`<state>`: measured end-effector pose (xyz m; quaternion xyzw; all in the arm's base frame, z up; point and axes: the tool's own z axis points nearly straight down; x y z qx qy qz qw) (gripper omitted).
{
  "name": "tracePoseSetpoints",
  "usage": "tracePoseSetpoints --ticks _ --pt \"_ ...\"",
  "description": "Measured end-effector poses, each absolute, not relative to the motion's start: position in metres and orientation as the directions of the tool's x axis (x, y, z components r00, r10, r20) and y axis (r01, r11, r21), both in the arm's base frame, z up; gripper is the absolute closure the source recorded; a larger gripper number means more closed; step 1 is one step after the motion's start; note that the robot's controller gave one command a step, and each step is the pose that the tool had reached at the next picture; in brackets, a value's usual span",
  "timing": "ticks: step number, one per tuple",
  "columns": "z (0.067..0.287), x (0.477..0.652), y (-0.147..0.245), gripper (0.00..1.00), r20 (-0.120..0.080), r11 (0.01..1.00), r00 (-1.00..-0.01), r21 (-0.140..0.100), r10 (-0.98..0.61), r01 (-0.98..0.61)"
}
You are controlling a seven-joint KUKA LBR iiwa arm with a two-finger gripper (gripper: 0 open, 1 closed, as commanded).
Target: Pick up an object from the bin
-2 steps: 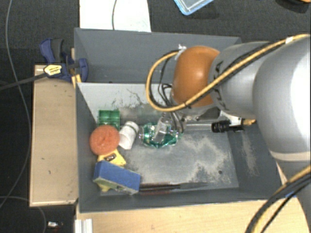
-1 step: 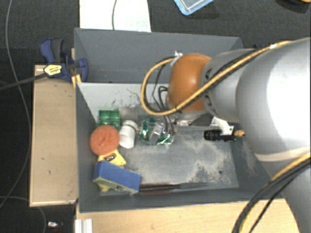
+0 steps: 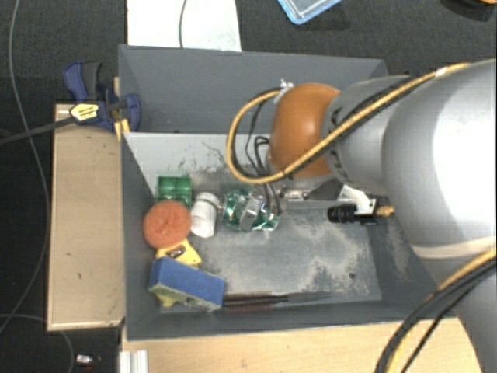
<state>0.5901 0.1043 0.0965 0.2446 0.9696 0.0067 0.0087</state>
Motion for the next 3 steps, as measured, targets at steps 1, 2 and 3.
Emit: tracePoseSetpoints --ticks 1,2,3 --pt "0.101 0.586 0.108 1.00 -0.013 0.906 -0.906 0.014 0.424 0.423" --pt "0.163 0.587 0.104 1.00 -0.011 0.901 -0.901 0.012 0.433 0.433" --pt "0.236 0.577 0.102 1.00 -0.010 0.925 -0.925 0.011 0.380 0.380"
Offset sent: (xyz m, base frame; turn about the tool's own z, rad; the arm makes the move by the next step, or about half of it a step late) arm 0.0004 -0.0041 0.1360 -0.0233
